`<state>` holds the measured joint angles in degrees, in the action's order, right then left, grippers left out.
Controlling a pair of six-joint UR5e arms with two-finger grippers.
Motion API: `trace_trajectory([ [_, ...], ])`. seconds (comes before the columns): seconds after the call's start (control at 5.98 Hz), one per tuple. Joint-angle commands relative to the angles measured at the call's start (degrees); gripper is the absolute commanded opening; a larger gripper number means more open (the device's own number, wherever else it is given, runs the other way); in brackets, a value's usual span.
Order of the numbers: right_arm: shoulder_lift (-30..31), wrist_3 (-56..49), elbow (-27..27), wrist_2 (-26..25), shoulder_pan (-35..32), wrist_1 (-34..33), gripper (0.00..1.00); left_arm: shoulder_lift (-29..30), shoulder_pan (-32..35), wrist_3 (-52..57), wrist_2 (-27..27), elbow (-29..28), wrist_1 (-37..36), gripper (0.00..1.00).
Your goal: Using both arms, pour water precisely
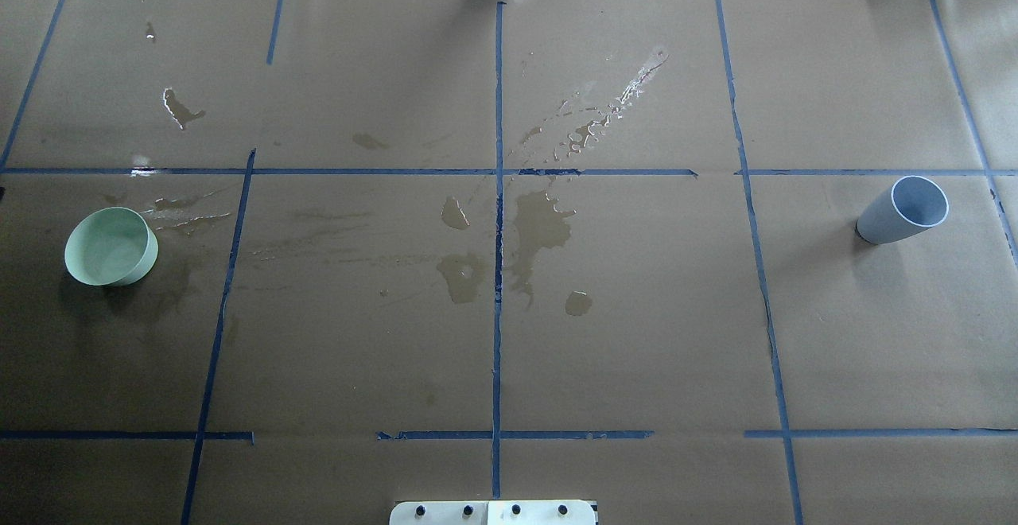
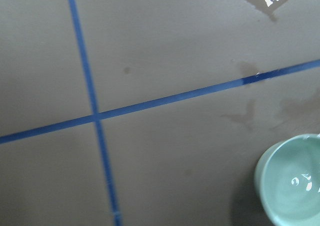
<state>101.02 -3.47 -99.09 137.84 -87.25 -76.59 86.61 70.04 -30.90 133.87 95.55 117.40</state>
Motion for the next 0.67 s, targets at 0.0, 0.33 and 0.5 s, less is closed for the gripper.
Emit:
trace_trajectory([
  [0.0,0.1,0.3,0.0,0.0,0.1,0.3,1.0,-0.6,-10.0,-20.6,-9.0,-2.1,9.5,0.97],
  [0.33,0.1,0.3,0.0,0.0,0.1,0.4,1.0,-0.5,-15.1,-24.3,-10.3,-9.4,21.3,0.99],
  [0.5,0.2,0.3,0.0,0.0,0.1,0.6,1.0,-0.5,-15.1,-24.5,-10.3,-10.0,22.6,0.91],
])
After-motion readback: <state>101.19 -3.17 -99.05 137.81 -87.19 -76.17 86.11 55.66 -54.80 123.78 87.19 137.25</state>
